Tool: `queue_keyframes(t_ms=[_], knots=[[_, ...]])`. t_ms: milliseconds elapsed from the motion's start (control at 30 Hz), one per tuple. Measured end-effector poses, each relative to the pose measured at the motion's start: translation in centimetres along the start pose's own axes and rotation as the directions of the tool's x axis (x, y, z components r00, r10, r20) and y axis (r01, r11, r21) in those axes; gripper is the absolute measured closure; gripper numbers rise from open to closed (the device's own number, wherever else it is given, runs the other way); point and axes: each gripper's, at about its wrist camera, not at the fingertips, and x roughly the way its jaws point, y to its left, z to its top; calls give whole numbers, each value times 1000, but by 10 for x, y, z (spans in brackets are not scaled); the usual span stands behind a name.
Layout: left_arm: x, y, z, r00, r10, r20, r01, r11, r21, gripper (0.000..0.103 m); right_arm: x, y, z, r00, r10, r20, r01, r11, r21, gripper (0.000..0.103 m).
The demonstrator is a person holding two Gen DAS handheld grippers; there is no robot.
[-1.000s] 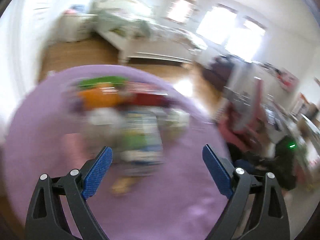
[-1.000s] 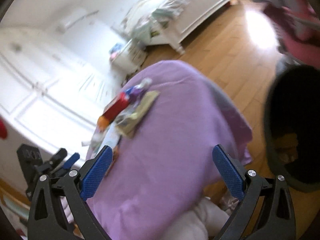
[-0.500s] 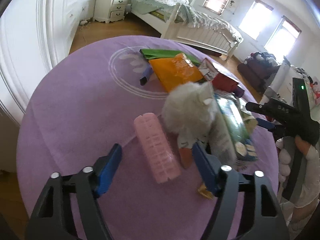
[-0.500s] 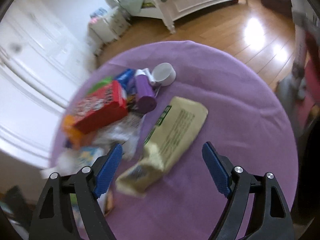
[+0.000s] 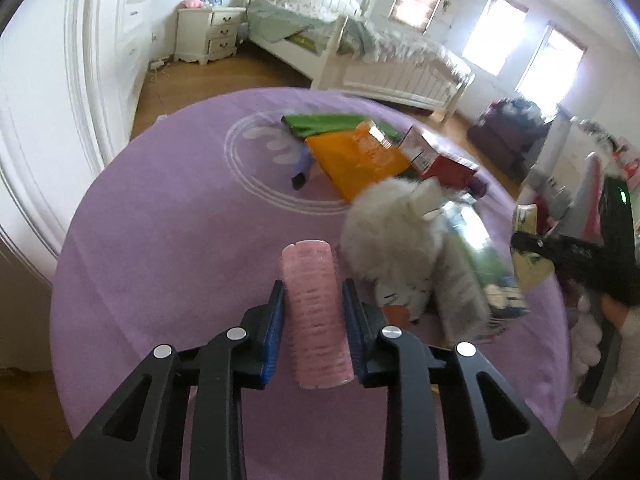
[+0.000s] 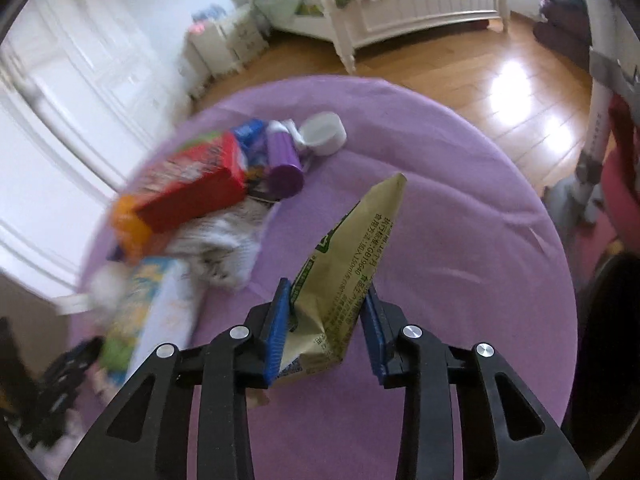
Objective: Collect trash
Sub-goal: 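Drop the pink roller and beige wrapper into the black bin with both tools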
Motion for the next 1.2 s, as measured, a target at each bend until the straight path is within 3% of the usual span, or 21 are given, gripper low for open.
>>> queue_keyframes(t_ms=[133, 267, 433, 567, 767, 1000, 1200], knots=[[-32, -14, 2, 995, -68, 73, 68, 998, 0, 75, -57, -16, -22, 979, 147, 138, -155, 987, 46, 69], [-56, -54, 9, 980, -155, 127, 146, 987, 73, 75, -92, -22, -32, 962, 177, 207, -190, 981, 45, 69], [-58, -130, 17, 947, -308, 94, 285, 936, 205, 75, -129, -48, -40, 944, 169, 283, -197, 978, 74, 69], [-43, -183, 15, 916, -401, 27, 380, 886, 266, 75, -161, -87, -54, 933, 116, 340, -171, 976, 136, 69], [-18, -254, 1, 876, -479, -60, 468, 814, 344, 75, -203, -159, -78, 911, -7, 413, -106, 962, 252, 68], [14, -324, -23, 832, -522, -187, 551, 740, 386, 75, -222, -227, -107, 887, -151, 436, -28, 926, 377, 68], [50, -374, -48, 805, -516, -293, 593, 692, 411, 75, -221, -265, -125, 883, -217, 415, 5, 890, 455, 68]])
